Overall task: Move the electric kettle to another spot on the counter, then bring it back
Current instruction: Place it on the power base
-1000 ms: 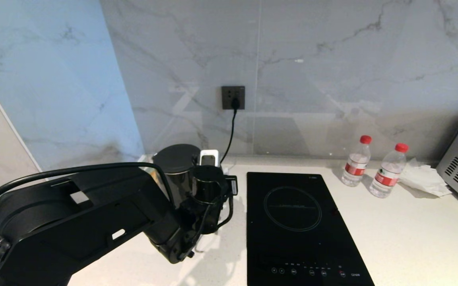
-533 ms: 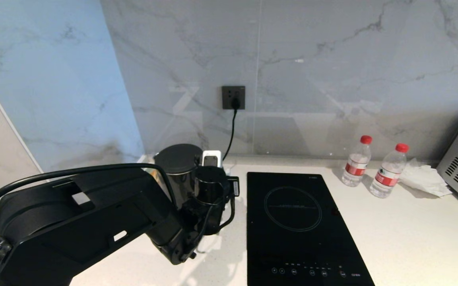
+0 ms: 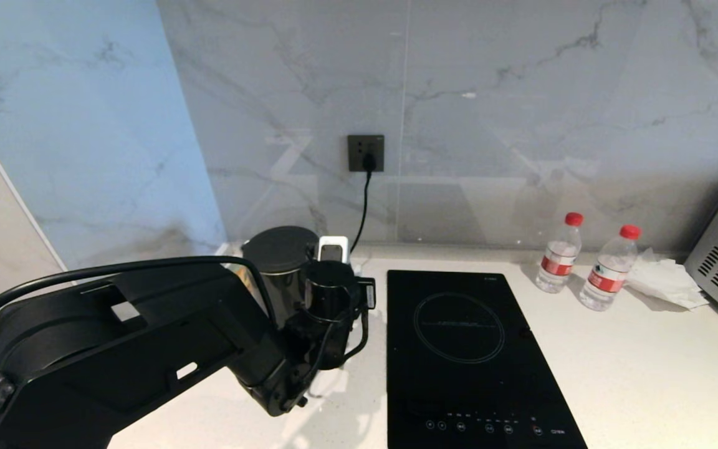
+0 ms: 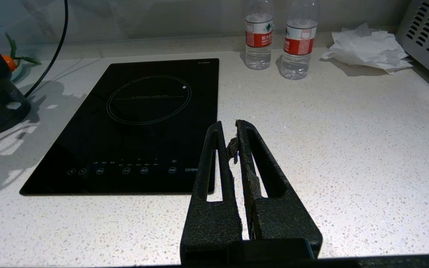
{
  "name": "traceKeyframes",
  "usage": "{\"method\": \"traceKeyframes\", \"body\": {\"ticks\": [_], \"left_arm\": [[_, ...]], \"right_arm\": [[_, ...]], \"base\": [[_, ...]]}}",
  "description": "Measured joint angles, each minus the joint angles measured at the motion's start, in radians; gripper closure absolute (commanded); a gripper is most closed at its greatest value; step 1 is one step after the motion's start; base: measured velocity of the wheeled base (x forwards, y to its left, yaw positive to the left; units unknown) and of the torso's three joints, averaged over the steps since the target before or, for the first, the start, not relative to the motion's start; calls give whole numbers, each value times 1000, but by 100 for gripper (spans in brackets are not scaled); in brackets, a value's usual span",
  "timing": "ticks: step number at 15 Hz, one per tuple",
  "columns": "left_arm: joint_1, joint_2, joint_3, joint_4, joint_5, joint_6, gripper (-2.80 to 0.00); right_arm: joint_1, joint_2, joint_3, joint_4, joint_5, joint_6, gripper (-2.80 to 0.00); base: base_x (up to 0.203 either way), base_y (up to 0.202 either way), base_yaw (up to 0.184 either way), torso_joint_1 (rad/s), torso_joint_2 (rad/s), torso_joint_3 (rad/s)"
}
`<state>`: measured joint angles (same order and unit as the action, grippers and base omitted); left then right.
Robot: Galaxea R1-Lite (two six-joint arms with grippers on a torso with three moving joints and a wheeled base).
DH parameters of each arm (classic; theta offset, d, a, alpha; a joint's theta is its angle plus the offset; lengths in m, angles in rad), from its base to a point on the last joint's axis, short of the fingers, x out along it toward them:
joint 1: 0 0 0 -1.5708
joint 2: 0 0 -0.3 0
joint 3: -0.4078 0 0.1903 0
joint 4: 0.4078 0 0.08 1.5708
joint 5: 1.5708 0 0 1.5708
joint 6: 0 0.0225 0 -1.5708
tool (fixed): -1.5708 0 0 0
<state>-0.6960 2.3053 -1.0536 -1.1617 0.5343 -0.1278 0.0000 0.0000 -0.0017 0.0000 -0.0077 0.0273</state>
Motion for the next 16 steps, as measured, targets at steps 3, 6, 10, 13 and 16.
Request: {"method": "traceKeyframes", "body": {"ticks": [3, 6, 10, 13, 16], "left_arm": [[-4, 0, 3, 0, 1, 12, 0], [-5, -1, 6, -1, 1, 26, 0], [-5, -1, 7, -1, 14, 26, -280], [-13, -3, 4, -4, 47, 38, -280], [-17, -3, 3, -4, 47, 38, -280]], "right_arm": [[0, 0, 0, 0, 0, 0, 0], [0, 0, 0, 0, 0, 0, 0], [0, 0, 0, 0, 0, 0, 0], [0, 0, 0, 0, 0, 0, 0], [0, 0, 0, 0, 0, 0, 0]], "base": [[0, 0, 0, 0, 0, 0], [0, 0, 0, 0, 0, 0], [0, 0, 0, 0, 0, 0], [0, 0, 0, 0, 0, 0], [0, 0, 0, 0, 0, 0]]}}
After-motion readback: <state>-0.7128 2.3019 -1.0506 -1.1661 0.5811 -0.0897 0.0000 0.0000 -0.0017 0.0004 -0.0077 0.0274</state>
